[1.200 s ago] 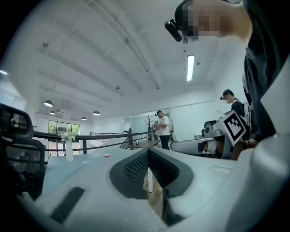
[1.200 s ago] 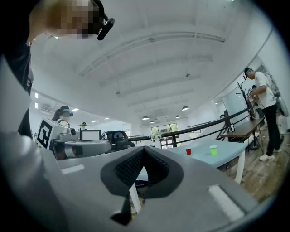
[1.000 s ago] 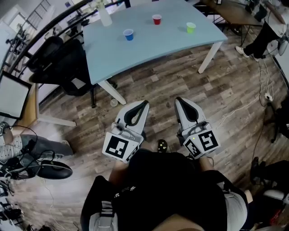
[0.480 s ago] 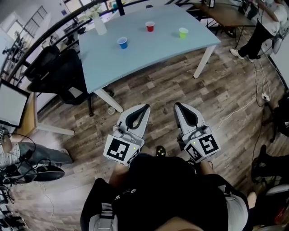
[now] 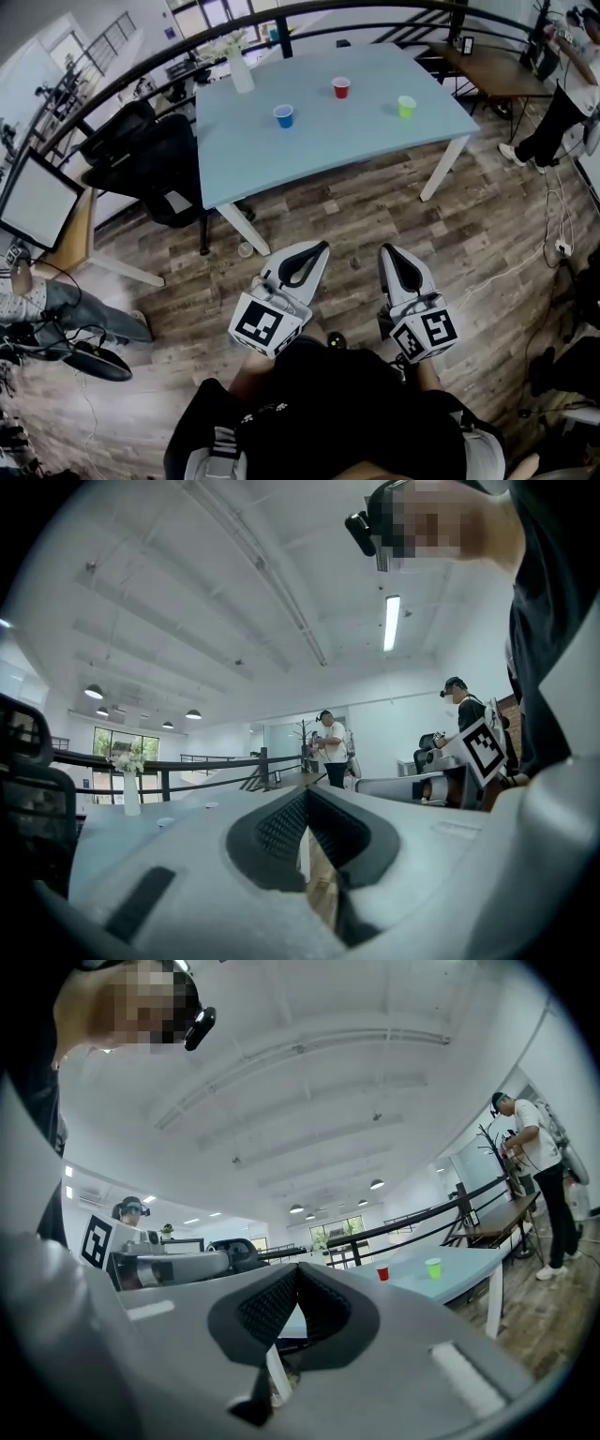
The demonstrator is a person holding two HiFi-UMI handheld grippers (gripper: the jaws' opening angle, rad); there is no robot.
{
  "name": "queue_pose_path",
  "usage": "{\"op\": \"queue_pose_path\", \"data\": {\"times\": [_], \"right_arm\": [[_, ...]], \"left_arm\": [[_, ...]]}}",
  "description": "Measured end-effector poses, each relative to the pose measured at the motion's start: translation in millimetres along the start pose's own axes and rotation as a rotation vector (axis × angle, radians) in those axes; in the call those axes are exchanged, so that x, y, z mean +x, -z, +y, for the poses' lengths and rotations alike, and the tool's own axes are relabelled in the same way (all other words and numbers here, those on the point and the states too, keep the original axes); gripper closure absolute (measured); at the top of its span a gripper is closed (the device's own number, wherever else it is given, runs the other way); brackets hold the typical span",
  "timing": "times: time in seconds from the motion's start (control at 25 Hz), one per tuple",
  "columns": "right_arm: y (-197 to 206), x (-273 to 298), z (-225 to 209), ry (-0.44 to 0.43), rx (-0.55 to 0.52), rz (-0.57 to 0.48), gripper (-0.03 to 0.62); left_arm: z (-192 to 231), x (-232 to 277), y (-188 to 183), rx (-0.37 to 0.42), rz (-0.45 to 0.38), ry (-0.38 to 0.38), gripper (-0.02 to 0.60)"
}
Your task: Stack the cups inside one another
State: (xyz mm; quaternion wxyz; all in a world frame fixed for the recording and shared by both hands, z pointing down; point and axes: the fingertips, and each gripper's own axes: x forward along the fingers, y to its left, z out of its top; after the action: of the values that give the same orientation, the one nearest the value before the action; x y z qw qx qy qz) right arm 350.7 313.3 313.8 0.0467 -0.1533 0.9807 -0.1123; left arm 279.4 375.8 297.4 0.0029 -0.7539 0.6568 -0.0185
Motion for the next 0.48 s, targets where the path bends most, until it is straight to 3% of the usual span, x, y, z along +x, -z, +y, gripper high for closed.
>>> {"op": "queue_pose_path", "data": {"times": [0.32, 0.48], "right_arm": [[8, 19, -6, -0.024, 0.026, 0.008, 0.582], [11, 28, -15, -0.011, 0.018, 0.020, 0.582]], "left_arm": [[17, -3, 6, 0.003, 0.034, -0.050, 0.592], [30, 9, 13, -0.029, 0.028, -0.039, 0.592]]}}
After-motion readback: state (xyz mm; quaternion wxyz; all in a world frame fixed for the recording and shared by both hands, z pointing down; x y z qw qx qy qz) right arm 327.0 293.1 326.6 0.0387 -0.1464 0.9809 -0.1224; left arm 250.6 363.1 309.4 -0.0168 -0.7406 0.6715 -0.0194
